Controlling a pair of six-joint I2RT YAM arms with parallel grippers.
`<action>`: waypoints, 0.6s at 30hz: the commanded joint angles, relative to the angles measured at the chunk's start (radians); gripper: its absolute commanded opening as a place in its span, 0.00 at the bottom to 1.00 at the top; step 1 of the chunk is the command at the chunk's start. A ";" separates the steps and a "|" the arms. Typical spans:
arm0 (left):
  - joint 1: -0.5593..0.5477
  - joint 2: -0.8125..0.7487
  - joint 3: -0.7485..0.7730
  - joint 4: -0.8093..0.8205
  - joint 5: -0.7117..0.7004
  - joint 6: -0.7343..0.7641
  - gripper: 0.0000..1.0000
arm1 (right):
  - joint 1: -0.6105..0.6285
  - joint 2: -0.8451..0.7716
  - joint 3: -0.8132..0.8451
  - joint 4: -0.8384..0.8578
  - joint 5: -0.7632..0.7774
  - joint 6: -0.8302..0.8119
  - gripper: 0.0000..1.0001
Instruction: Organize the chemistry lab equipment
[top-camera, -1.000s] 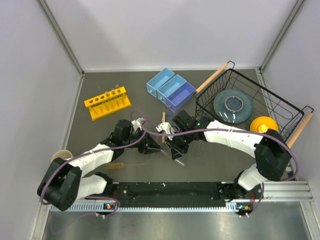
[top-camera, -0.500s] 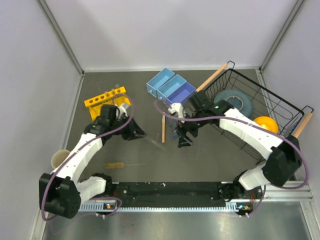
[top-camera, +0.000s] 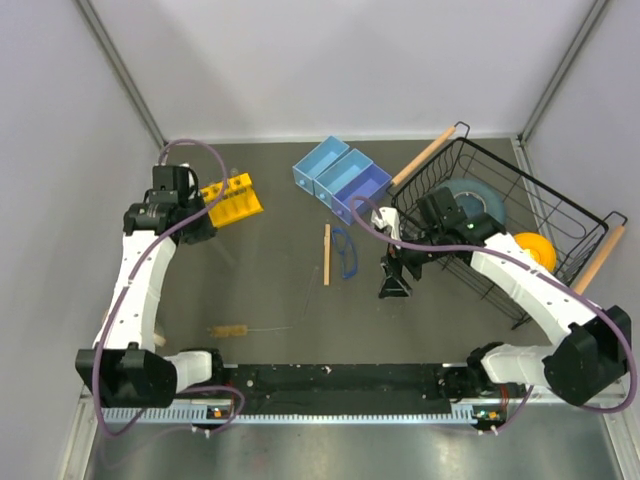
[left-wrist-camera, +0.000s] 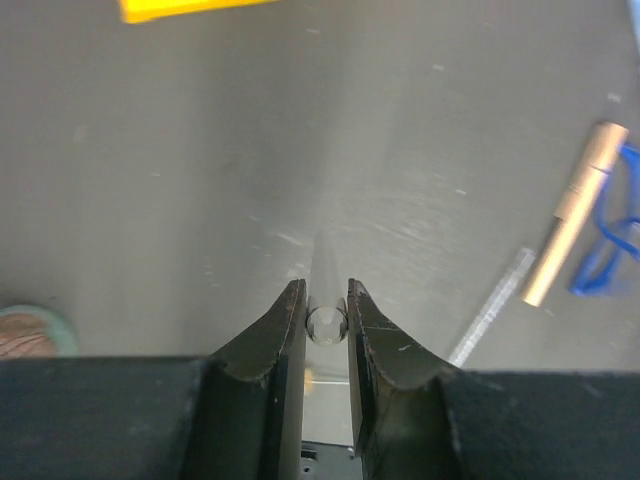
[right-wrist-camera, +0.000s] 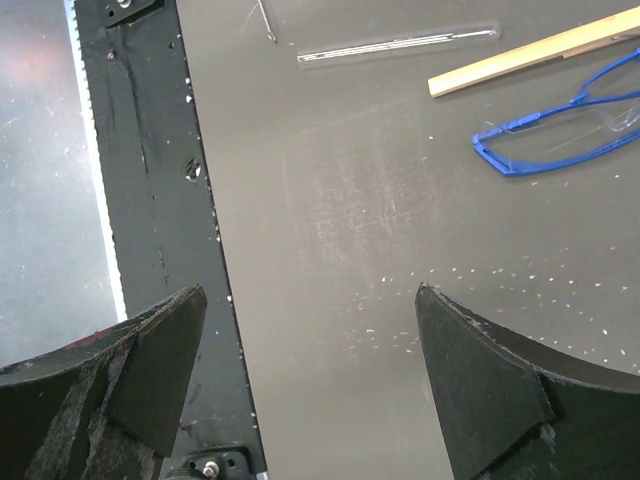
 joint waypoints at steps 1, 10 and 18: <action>0.067 0.050 0.070 -0.018 -0.216 0.066 0.04 | -0.023 -0.005 -0.021 0.070 -0.085 -0.031 0.86; 0.211 0.261 0.293 0.101 -0.123 0.044 0.04 | -0.030 0.021 -0.070 0.101 -0.136 -0.059 0.86; 0.248 0.413 0.485 0.099 -0.114 0.021 0.04 | -0.035 0.032 -0.100 0.111 -0.124 -0.079 0.87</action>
